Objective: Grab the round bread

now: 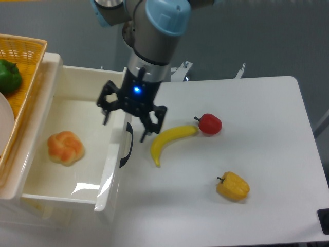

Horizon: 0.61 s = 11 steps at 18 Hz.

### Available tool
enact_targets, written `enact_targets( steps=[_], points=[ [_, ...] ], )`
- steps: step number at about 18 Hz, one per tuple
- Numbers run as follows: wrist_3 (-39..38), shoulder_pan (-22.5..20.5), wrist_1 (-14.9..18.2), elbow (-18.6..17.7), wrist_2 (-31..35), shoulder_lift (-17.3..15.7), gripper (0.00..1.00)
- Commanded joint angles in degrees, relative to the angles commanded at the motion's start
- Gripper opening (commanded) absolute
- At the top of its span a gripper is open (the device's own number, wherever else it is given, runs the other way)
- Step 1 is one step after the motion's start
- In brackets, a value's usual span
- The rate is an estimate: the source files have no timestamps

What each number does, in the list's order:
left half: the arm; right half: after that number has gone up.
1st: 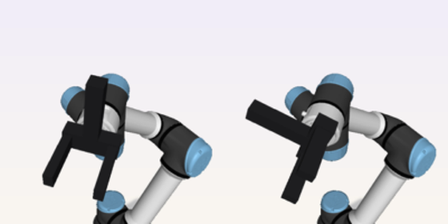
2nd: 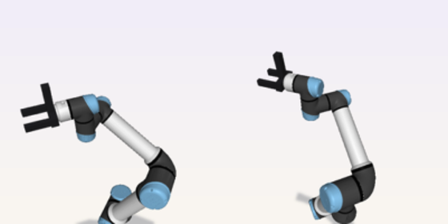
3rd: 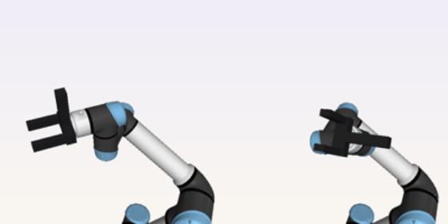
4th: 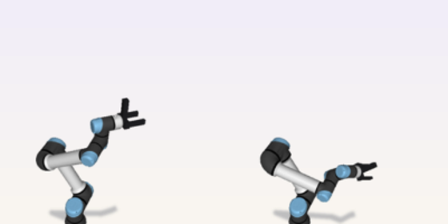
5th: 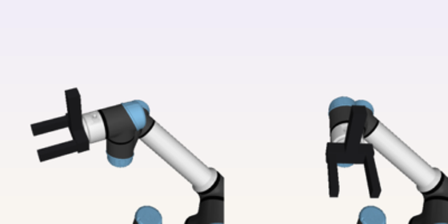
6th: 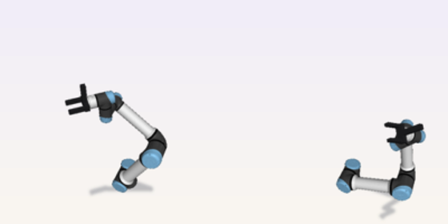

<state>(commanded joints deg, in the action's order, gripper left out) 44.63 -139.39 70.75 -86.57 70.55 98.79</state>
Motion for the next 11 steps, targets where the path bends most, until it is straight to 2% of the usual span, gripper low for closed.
enact_targets(
  steps=[7,11],
  points=[
    [8.2,-0.4,0.0,-0.2,13.3,1.9,1.0],
    [9.7,-0.7,-0.9,-0.2,17.2,3.9,1.0]
  ],
)
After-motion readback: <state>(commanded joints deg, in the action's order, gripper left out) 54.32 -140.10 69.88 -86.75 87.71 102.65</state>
